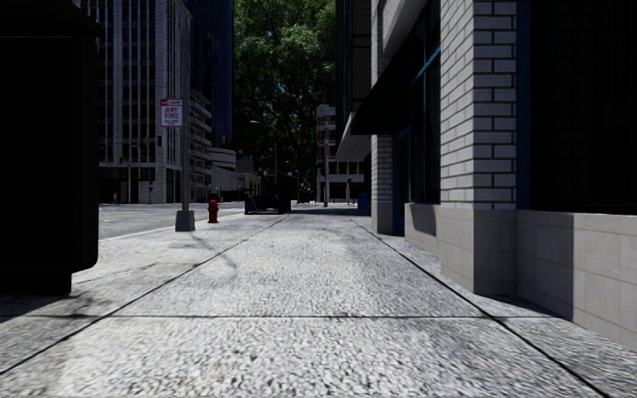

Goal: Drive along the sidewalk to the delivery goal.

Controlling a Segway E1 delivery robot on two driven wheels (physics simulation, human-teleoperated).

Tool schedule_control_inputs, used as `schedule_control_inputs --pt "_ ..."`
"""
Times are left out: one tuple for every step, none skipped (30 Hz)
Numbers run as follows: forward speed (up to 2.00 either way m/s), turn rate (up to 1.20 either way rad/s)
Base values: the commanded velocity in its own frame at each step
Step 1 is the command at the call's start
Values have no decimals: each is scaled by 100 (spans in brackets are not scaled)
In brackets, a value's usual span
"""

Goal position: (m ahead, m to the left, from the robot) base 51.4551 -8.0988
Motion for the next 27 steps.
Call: schedule_control_inputs --pt "197 0" --pt "197 0" --pt "197 0" --pt "197 0" --pt "197 0" --pt "197 0" --pt "197 0" --pt "197 0" --pt "197 0" --pt "197 0" --pt "197 0" --pt "197 0" --pt "197 0" --pt "197 0" --pt "197 0" --pt "197 0" --pt "197 0" --pt "197 0" --pt "197 0" --pt "197 0" --pt "197 0" --pt "197 0" --pt "197 0" --pt "197 0" --pt "197 0" --pt "197 0" --pt "197 0"
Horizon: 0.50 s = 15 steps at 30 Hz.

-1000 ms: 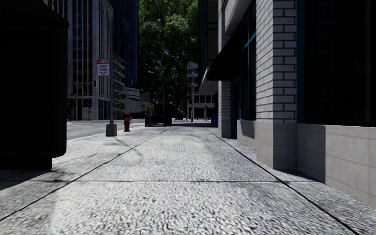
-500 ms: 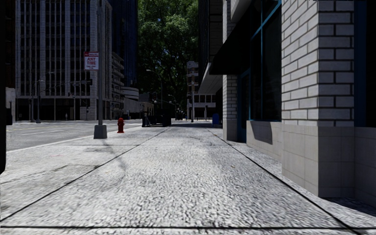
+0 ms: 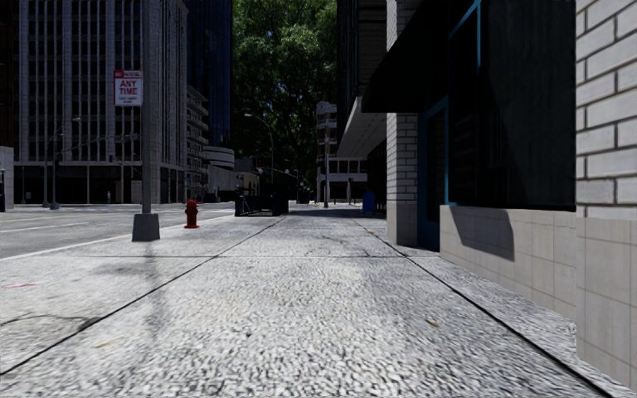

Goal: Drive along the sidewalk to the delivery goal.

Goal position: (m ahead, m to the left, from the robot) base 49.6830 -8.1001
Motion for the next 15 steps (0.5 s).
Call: schedule_control_inputs --pt "197 0" --pt "197 0" --pt "197 0" --pt "197 0" --pt "197 0" --pt "197 0" --pt "197 0" --pt "197 0" --pt "197 0" --pt "197 0" --pt "197 0" --pt "197 0" --pt "197 0" --pt "197 0" --pt "197 0"
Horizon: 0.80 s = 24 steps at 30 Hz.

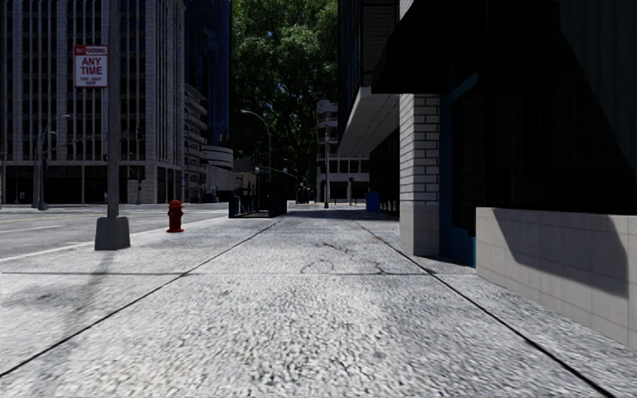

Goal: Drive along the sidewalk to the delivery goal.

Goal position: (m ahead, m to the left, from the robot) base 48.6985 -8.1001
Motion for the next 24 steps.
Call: schedule_control_inputs --pt "197 0" --pt "197 0" --pt "197 0" --pt "197 0" --pt "197 0" --pt "197 0" --pt "197 0" --pt "197 0" --pt "197 0" --pt "197 0" --pt "197 0" --pt "197 0" --pt "200 0" --pt "200 0" --pt "200 0" --pt "200 0" --pt "200 0" --pt "200 0" --pt "199 0" --pt "199 0" --pt "199 0" --pt "199 0" --pt "199 0" --pt "199 0"
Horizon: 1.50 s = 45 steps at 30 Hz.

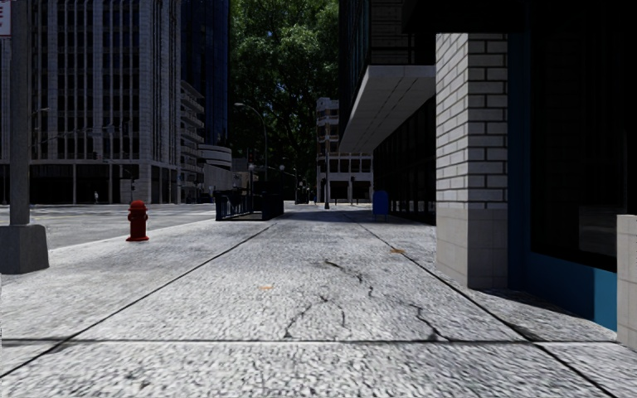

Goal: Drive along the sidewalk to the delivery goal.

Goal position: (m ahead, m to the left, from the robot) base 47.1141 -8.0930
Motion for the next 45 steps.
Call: schedule_control_inputs --pt "199 0" --pt "199 0" --pt "199 0" --pt "199 0" --pt "199 0" --pt "199 0" --pt "200 0" --pt "200 0" --pt "200 0" --pt "200 0" --pt "200 0" --pt "200 0" --pt "200 0" --pt "200 0" --pt "200 0" --pt "200 0" --pt "200 0" --pt "200 0" --pt "200 0" --pt "200 0" --pt "200 0" --pt "200 0" --pt "200 0" --pt "200 0" --pt "200 0" --pt "200 0" --pt "200 0" --pt "200 0" --pt "200 0" --pt "200 0" --pt "200 0" --pt "200 0" --pt "200 0" --pt "200 0" --pt "200 0" --pt "200 0" --pt "200 0" --pt "200 0" --pt "200 0" --pt "200 0" --pt "200 0" --pt "200 0" --pt "200 0" --pt "200 0" --pt "200 0"
